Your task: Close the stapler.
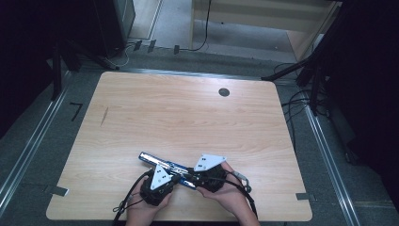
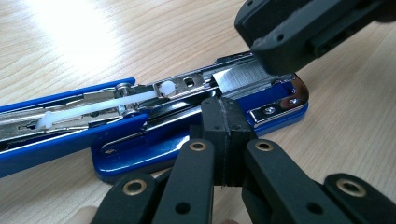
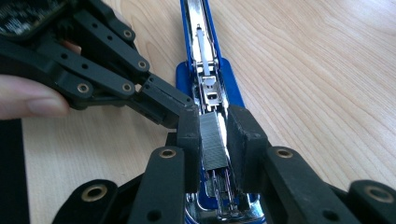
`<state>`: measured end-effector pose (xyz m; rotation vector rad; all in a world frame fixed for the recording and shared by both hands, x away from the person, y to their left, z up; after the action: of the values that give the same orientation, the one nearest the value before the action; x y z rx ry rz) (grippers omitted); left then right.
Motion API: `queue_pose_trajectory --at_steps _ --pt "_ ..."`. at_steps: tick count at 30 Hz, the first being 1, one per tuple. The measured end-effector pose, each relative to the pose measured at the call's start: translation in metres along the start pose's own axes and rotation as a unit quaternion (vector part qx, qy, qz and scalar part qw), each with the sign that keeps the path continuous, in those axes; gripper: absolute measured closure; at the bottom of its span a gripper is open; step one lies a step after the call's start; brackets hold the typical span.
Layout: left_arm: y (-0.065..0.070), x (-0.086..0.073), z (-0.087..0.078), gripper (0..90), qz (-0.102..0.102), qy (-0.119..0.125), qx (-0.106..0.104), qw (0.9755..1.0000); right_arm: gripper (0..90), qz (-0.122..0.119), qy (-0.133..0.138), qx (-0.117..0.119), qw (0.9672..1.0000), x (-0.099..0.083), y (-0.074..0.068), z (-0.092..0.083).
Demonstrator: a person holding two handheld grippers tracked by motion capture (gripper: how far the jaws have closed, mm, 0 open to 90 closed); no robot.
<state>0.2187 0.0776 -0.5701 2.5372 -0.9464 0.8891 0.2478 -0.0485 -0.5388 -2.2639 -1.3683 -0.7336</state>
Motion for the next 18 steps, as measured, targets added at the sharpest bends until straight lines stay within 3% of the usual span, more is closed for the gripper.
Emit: queue_pose_trajectory --at_steps 6,12,13,18 --pt "-0.0002 0.0000 0.0000 90.0 -0.002 0.000 -0.003 1.0000 74.0 -0.027 -0.013 -0.016 0.9994 -0.0045 -0.0030 0.0077" --pt "-0.0006 0.0000 0.0001 90.0 -0.003 0.001 -0.006 1.0000 74.8 -0.062 -0.002 -0.042 0.9972 -0.0071 -0.0065 0.0094" --pt "-0.0005 0.0000 0.0001 90.0 -0.003 0.000 -0.005 1.0000 79.3 -0.062 0.001 -0.052 0.9967 -0.0074 -0.0057 0.0096" --pt "-0.0004 -0.0001 -0.0001 90.0 -0.003 0.000 -0.005 1.0000 79.8 -0.048 0.001 -0.044 0.9979 -0.0065 -0.0040 0.0080"
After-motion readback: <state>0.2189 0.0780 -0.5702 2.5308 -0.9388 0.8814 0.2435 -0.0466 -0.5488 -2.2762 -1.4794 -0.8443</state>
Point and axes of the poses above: each handheld gripper's, and its own axes: z roughly forward along the jaws, x roughly out of its top, y roughly to its right, the point moved 6 cm from there along z, roughly forward along the jaws, and after that the axes turned 12 degrees about -y, right-handed, at the moved point
